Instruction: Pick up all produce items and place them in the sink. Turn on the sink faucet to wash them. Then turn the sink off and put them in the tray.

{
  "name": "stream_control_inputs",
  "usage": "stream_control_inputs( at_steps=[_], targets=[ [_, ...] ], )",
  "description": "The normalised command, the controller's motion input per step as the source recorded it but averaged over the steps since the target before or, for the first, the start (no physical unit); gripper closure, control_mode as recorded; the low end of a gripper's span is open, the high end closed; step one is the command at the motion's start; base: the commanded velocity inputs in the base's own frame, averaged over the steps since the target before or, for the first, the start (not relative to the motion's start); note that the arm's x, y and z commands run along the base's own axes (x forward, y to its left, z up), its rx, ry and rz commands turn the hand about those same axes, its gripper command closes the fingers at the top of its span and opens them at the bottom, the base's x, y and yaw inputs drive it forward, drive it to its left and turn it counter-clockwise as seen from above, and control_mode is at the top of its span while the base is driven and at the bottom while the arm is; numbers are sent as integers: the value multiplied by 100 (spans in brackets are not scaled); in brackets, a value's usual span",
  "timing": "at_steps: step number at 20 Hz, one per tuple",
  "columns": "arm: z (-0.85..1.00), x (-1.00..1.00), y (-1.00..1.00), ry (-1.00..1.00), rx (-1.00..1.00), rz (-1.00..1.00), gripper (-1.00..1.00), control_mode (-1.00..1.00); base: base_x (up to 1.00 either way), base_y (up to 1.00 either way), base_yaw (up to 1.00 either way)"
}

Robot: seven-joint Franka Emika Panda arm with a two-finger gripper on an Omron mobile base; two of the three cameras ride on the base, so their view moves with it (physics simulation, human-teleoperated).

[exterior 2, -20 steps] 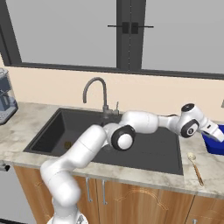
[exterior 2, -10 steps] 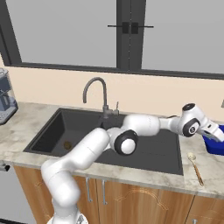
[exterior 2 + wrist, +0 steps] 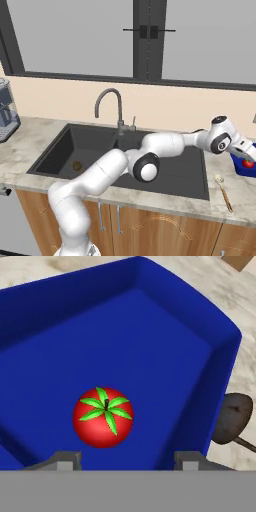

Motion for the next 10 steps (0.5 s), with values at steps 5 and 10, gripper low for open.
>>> stream_control_inputs(
  at_steps=[5,10],
  targets=[
    [37,-22,5,-1,8,0,-100,-100,0,0,0],
    [86,-75,63,-8,3,0,-100,-100,0,0,0]
  ],
)
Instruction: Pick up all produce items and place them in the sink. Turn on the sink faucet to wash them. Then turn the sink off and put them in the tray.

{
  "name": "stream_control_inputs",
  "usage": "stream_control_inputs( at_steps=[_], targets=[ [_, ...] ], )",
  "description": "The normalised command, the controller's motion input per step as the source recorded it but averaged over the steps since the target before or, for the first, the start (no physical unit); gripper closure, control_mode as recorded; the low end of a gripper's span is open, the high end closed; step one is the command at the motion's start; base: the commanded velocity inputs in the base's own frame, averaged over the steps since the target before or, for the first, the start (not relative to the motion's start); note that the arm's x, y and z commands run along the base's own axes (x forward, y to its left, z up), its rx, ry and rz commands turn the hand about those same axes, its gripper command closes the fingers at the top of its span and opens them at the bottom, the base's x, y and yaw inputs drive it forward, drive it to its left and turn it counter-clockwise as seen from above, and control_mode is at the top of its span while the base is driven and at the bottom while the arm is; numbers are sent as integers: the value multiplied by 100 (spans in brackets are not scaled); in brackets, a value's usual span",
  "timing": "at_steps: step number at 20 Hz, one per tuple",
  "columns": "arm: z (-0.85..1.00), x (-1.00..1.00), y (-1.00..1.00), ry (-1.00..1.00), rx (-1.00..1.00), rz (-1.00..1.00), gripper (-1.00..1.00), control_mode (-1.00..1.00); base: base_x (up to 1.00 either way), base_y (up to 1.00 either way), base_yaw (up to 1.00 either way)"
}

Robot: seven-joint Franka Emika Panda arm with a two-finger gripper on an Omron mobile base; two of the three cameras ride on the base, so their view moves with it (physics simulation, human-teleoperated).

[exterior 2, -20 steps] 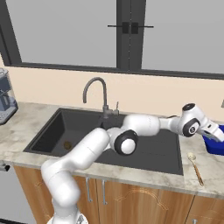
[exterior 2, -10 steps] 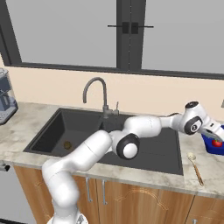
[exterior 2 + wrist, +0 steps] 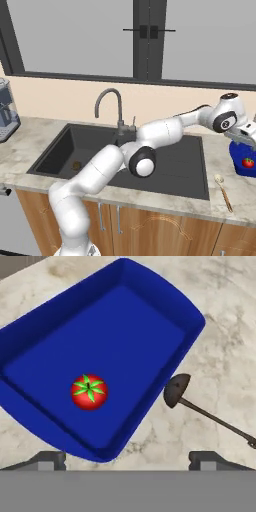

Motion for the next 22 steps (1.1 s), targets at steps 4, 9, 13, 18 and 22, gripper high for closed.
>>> stream_control_inputs(
  at_steps=[4,9,13,18,22],
  targets=[
    [60,-81,98,-7,0,0,-100,-100,0,0,0],
    [1,-96,100,-14,0,0,-100,-100,0,0,0],
    [-15,-100,100,-19,-3,0,-100,-100,0,0,0],
    [-6,-79,100,-20,-14,2,-100,-100,0,0,0],
    [0,-25,100,-10,-18,10,-100,-100,0,0,0]
  ],
)
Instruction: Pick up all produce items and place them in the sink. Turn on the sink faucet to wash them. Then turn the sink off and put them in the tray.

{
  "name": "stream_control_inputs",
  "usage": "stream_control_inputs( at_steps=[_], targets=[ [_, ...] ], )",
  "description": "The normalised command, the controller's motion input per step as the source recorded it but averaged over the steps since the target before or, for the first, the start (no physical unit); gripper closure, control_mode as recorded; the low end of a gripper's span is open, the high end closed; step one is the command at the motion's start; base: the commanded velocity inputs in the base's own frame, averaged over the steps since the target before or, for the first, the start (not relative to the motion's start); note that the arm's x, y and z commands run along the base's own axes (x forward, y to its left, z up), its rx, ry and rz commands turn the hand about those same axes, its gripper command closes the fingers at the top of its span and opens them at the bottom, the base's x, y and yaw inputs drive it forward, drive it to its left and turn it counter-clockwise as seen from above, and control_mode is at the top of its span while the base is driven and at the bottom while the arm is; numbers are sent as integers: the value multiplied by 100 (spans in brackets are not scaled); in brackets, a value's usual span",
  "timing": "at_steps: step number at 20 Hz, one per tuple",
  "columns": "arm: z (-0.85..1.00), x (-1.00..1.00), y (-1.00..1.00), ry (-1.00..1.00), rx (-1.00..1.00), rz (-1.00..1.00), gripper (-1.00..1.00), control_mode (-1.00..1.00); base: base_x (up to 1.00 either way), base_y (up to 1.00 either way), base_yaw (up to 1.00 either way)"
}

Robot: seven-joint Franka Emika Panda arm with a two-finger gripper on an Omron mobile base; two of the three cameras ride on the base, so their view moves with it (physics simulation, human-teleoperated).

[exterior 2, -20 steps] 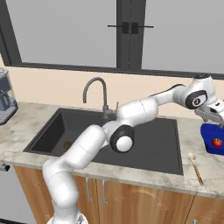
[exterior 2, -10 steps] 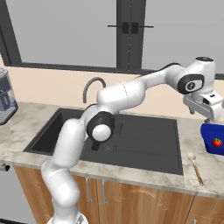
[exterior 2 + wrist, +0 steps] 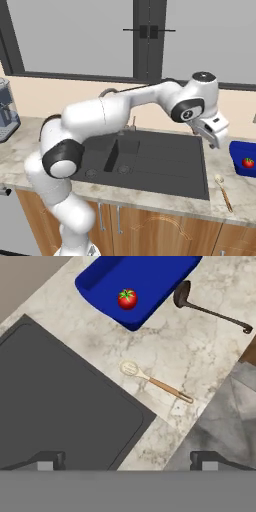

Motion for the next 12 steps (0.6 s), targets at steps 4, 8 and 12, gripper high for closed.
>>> stream_control_inputs(
  at_steps=[4,8,12],
  targets=[
    [0,0,100,0,-18,18,-100,-100,0,0,0],
    [0,0,100,0,-12,25,-100,-100,0,0,0],
    [0,0,100,3,-7,30,-100,-100,0,0,0]
  ],
)
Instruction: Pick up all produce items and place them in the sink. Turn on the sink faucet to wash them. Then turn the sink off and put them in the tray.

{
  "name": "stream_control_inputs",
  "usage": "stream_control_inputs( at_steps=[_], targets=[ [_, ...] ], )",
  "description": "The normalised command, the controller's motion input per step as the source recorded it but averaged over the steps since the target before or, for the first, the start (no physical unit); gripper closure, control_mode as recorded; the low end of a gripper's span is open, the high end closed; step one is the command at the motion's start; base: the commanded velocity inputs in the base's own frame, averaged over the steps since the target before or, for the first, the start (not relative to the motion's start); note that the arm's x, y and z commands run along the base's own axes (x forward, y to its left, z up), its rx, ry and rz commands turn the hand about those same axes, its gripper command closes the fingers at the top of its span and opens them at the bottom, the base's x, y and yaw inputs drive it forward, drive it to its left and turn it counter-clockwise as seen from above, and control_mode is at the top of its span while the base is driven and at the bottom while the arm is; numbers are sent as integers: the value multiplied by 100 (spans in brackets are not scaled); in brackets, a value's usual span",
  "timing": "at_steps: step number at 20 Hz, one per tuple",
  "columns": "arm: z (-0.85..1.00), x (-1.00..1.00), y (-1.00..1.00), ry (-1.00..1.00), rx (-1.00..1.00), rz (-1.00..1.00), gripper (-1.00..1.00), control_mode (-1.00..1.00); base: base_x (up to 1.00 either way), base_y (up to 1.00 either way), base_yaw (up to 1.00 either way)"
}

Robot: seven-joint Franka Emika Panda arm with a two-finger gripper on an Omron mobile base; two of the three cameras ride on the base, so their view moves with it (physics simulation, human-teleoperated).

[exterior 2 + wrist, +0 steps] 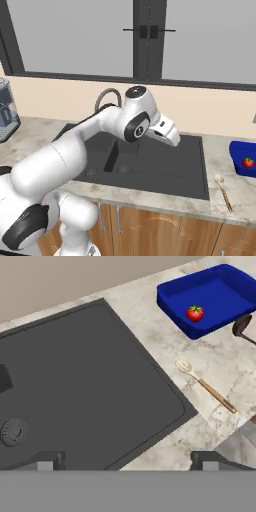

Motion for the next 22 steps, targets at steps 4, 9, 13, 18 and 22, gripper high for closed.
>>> stream_control_inputs(
  at_steps=[4,9,13,18,22],
  targets=[
    [1,0,100,7,-3,31,-100,-100,0,0,0],
    [5,0,100,9,-2,28,-100,-100,0,0,0],
    [8,-1,100,10,0,27,-100,-100,0,0,0],
    [1,-2,100,12,0,26,-100,-100,0,0,0],
    [0,-4,100,13,0,27,-100,-100,0,0,0]
  ],
)
